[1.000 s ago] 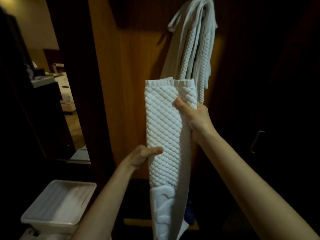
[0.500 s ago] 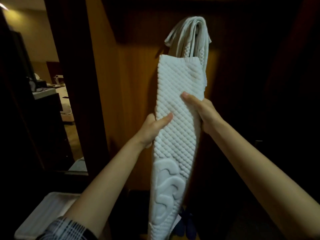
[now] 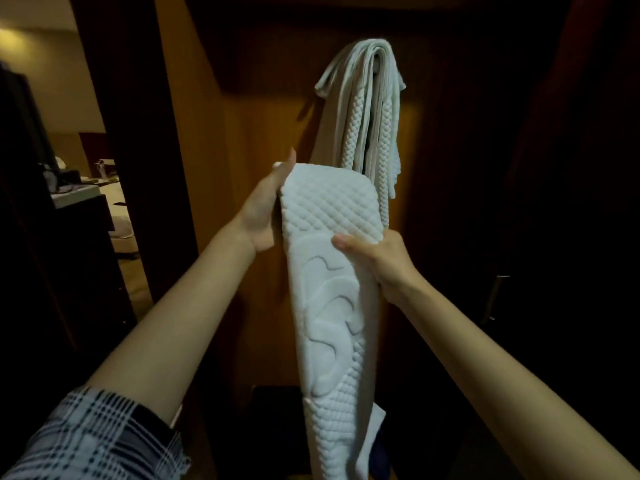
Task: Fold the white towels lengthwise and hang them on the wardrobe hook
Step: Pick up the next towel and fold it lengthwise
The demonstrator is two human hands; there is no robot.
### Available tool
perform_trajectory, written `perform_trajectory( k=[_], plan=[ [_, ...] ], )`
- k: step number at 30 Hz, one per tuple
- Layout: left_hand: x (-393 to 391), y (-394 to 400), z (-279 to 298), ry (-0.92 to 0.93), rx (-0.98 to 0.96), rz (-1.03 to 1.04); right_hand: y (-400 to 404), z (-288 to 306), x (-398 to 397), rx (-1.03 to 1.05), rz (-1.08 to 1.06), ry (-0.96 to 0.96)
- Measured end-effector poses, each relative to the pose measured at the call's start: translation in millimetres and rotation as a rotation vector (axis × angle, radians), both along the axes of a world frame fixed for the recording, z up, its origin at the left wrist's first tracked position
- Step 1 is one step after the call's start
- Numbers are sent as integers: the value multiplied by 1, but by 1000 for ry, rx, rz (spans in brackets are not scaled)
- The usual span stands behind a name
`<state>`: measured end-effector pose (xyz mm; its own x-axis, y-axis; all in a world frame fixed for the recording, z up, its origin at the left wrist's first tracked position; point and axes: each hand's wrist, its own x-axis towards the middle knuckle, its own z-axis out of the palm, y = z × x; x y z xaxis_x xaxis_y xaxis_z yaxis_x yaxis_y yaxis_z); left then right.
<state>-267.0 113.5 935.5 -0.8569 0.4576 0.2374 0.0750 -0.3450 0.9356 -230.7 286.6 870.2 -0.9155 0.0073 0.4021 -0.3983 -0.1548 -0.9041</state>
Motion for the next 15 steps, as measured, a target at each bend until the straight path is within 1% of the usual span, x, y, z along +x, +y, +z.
perform_trajectory(
  k=[3,6,9,12,15],
  plan=[
    [4,-5,-20,-18,84,-154,2,21,-7,18,-19,-50],
    [6,-8,-32,-102,85,-259,5,36,-15,-29,-47,-151],
    [6,-7,-44,-91,71,-228,8,45,-19,-15,-30,-224],
    [7,-2,-51,6,68,-151,10,53,-22,25,5,-275],
    [9,2,-53,9,35,-190,11,59,-25,74,45,-317]
  ],
)
